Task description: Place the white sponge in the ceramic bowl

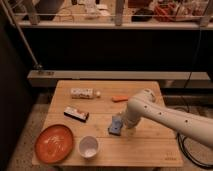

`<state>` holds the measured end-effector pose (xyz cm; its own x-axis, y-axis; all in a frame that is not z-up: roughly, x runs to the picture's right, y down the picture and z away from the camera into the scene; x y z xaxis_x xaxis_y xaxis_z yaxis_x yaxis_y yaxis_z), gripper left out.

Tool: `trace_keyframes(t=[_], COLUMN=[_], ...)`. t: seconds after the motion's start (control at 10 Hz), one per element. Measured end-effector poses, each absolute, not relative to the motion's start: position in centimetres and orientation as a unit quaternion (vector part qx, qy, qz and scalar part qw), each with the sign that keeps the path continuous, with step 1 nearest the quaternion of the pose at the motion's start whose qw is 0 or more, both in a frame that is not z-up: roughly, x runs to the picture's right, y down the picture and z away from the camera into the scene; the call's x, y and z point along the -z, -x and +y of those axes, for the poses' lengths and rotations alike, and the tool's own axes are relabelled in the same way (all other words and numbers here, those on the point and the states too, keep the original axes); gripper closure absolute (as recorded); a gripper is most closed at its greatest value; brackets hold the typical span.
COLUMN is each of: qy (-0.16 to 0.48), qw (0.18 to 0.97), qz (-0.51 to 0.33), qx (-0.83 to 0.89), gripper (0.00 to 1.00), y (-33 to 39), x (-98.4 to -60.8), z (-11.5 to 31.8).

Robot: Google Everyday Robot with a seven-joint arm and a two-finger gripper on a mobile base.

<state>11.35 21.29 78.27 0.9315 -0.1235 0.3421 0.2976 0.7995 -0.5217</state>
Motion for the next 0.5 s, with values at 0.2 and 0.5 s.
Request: trace_keyframes(t=[0.2,0.5], qy=[0.298,0.301], qw=[0.936,0.934], qz=[-0.152,-0.159], qx=[0.11,0.11], gripper=[0.2,0.2], y=[-10.9,-10.1], x=[-78.9,-79.8], z=[21.2,21.1])
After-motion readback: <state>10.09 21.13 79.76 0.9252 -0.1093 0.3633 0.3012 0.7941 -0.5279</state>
